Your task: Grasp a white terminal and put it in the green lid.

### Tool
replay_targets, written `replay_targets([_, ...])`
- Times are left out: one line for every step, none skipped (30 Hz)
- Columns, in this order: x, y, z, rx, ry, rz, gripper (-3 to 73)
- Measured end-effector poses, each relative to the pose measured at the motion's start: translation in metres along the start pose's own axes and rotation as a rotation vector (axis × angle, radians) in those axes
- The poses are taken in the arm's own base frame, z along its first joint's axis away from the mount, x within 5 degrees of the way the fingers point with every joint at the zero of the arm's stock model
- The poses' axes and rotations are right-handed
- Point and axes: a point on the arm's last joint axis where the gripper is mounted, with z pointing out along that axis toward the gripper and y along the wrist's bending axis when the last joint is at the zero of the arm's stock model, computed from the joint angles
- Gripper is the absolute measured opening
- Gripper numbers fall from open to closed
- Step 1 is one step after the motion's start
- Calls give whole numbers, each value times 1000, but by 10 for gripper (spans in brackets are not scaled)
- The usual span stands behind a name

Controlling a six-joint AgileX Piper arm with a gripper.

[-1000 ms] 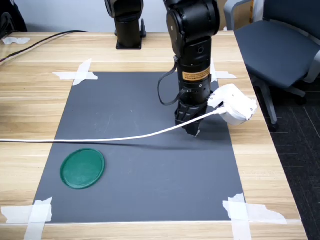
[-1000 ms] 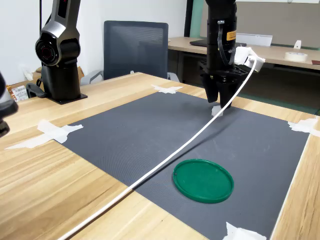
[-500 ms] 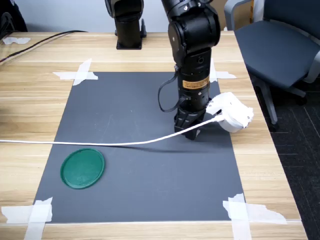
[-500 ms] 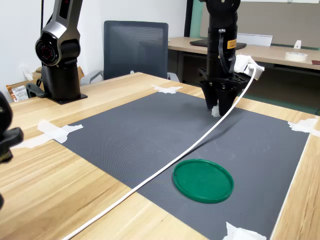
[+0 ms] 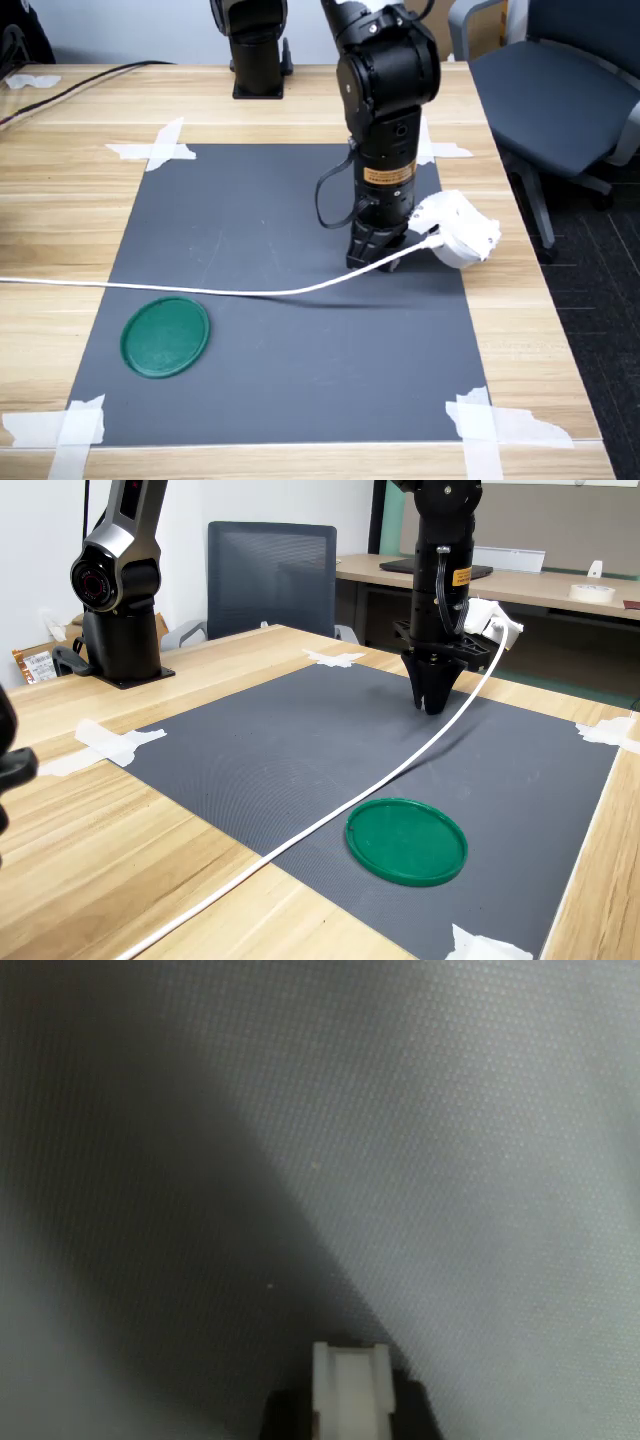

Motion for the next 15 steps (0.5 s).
replay_targets([0,0,0,1,0,0,79])
replay_targets([0,0,0,1,0,1,79])
replay_targets([0,0,0,1,0,1,79])
replay_targets([0,0,0,2,0,1,79])
replay_targets([0,0,-1,3,0,0,79])
replay_targets([0,0,-2,5,-1,-1,79])
replay_targets([0,0,-3,9,-5,-1,79])
replay_targets([0,-1,-6,14,-12,-1,79])
replay_targets([-1,-1,-10,22,-22,-2,79])
replay_targets([-2,-1,-16,35,-38,-2,79])
replay_targets([-2,-1,-21,47,-53,-2,79])
replay_targets([-2,-2,-28,60,-69,-3,79])
replay_targets([-3,-2,-34,72,-85,-3,79])
replay_targets([-3,-2,-40,81,-99,-1,79])
replay_targets([-2,-2,-46,86,-114,5,79])
